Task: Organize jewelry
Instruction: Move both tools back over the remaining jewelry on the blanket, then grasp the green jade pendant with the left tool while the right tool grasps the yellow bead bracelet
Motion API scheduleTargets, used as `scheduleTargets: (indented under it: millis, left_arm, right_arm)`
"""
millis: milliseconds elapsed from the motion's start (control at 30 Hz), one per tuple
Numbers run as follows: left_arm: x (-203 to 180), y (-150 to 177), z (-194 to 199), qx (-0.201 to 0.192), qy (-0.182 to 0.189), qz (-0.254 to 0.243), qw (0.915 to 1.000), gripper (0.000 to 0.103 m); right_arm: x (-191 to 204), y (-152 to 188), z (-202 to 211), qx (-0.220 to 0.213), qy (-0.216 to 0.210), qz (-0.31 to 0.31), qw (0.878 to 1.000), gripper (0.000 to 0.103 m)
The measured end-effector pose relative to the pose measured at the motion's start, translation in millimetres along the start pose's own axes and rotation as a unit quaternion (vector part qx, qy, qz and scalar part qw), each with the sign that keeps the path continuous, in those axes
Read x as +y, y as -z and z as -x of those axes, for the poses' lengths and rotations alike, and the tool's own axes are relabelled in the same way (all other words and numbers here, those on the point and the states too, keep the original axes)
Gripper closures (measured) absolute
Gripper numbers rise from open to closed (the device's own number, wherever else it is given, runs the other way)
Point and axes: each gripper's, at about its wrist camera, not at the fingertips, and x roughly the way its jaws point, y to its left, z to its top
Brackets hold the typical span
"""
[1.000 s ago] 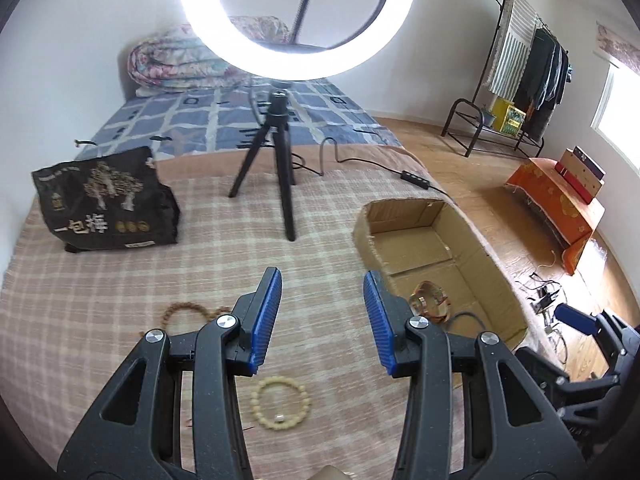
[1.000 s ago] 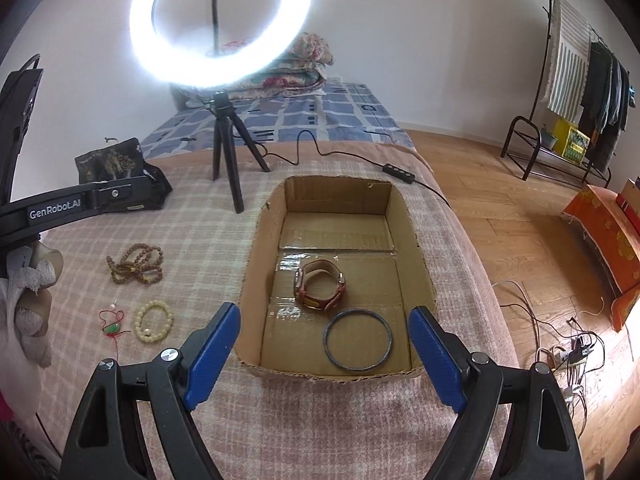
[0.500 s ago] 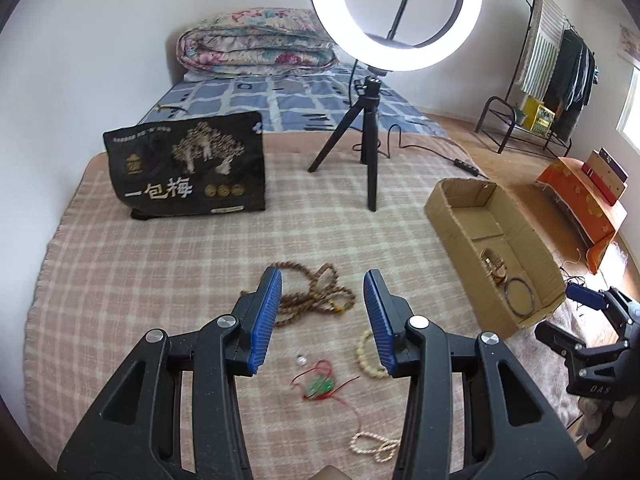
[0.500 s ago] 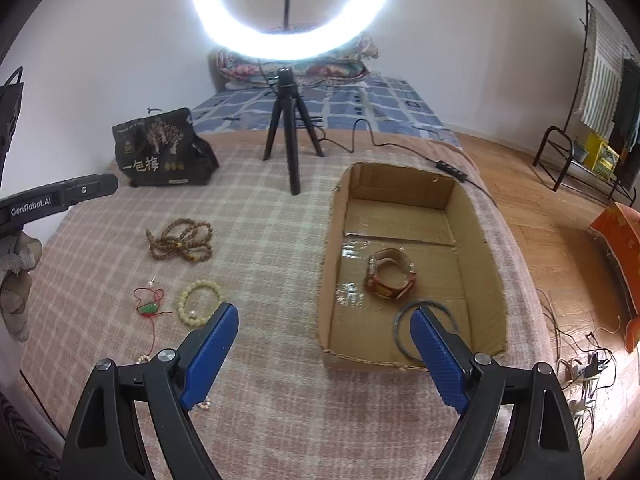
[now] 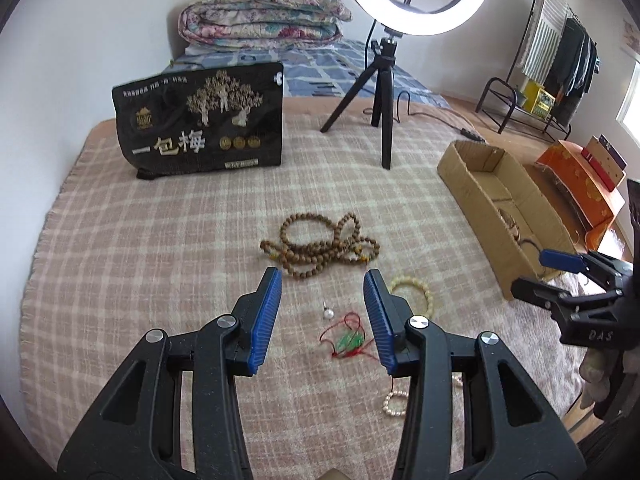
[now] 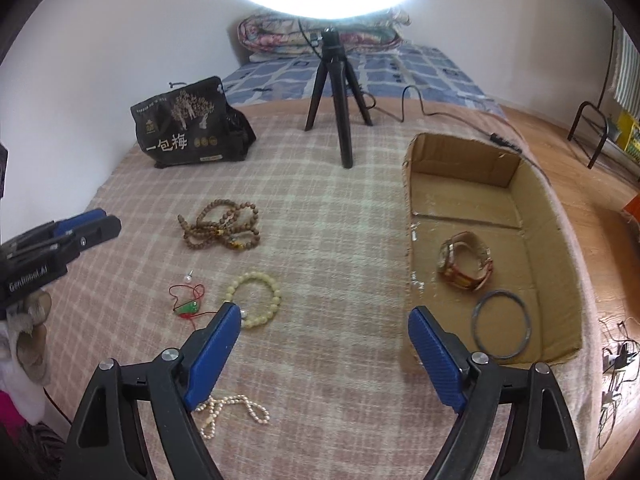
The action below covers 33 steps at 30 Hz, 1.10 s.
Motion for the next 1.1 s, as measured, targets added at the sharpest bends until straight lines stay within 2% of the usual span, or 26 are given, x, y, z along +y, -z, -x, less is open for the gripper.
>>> scheduleTargets:
  millis: [167,500,600,733,967,1100]
  left_arm:
    - [5.8,18.4,-15.8,0.032,0.024,0.008,0.9992,0.060]
    - [-1.0,41.6,-42.8,0.070,0.030,-0.022,0.9968,0.060]
    - [-2.3,46.3,-49.4,0.078,0.032,-0.033,0.9959,0.069]
    - [-2.3,51.8,-57.8,0.088,0.034,-0.042,0.9947,0.069]
    - [-8.5,53.5,-66.4,0.094,0.050,-0.060,0.9925,0.069]
    - [-14.1,54.5,-74.8,0.098,0.045,-0.072,0.9915,0.069]
  right_arm:
    - [4.0,-3.6,-21.5,0.028,-0.013,-0.007,0.999,0.029]
    - [11.6,-10.1,-65.2,0.072,-0.033,-0.019,0.997,0.046]
    - [14.0,-11.2,-76.4,0.083,-0.043,-0.024,0.995,0.050]
    - [14.2,-12.2,-88.6,0.097,-0.053,-0.032,0.993,0.055]
    - [15.0,-13.1,-100.6,0.108,-0.059,-0.036,0.992,0.058]
    - [16.9,-13.9,-104.5,0.109,-0.060,-0.035,0.992,0.060]
